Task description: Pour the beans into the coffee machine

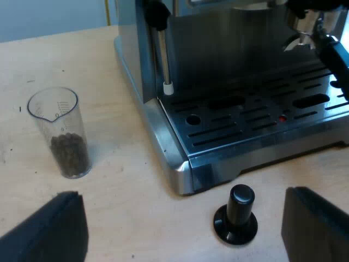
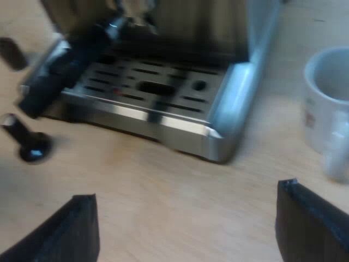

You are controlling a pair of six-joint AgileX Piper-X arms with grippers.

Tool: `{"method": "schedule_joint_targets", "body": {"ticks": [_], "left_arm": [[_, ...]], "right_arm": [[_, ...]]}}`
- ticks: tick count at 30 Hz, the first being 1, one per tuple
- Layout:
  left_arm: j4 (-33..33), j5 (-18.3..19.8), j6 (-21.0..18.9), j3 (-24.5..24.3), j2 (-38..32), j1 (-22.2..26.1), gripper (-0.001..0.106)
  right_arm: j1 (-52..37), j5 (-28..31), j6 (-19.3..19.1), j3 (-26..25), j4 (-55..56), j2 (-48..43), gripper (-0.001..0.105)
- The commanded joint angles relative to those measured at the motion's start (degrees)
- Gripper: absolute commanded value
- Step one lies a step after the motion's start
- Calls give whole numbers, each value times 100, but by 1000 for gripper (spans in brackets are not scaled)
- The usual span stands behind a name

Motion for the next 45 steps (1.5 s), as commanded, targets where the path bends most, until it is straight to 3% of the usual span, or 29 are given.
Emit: {"method": "schedule_joint_targets", "body": {"ticks": [1,10,21,26,32,35,38,45], "left_arm": [[-123,-86,-53,-37,77,-7,105],[-221,-168,-53,-37,233,-7,105],[-221,-536,119,-37,233,-7,105],[-494,-535,117,127,233,-7,105],[-908,-535,117,319,266,-7,105],[-1031,-825,117,392,309,-7,105],[-1181,-1046,117,537,393,-7,105],[-1660,-1043,117,918,720,-7,105]], "right_arm": [[136,-301,-109,-73,-268,139,68],[1384,-99,-138,-73,-1206,825,68],[3295,970,-138,-73,-2709,1669,68],[3827,1131,-43,-73,-3279,2138,68],[4198,1390,598,-73,-3895,2680,68],[4196,1385,786,-73,-4182,2842,68],[4196,1385,853,-73,-4342,2923,68],[4196,1385,852,-73,-4407,2929,68]]}}
